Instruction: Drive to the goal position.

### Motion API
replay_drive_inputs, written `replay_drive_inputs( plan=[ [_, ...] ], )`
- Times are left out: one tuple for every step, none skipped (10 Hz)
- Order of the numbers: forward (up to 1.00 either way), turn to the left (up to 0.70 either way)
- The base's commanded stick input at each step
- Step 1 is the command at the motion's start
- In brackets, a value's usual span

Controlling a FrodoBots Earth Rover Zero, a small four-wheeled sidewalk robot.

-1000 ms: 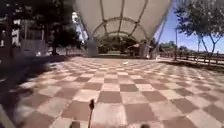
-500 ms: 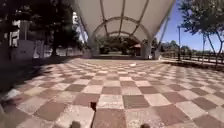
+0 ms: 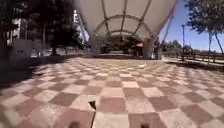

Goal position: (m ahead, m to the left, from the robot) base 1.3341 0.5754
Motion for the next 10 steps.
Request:
replay_drive_inputs(
  plan=[
    [1.00, 0.00],
    [1.00, 0.00],
    [1.00, 0.00],
    [1.00, 0.00],
    [1.00, 0.00],
    [1.00, 0.00],
    [1.00, 0.00],
    [1.00, 0.00],
    [1.00, 0.00],
    [1.00, 0.00]
  ],
)
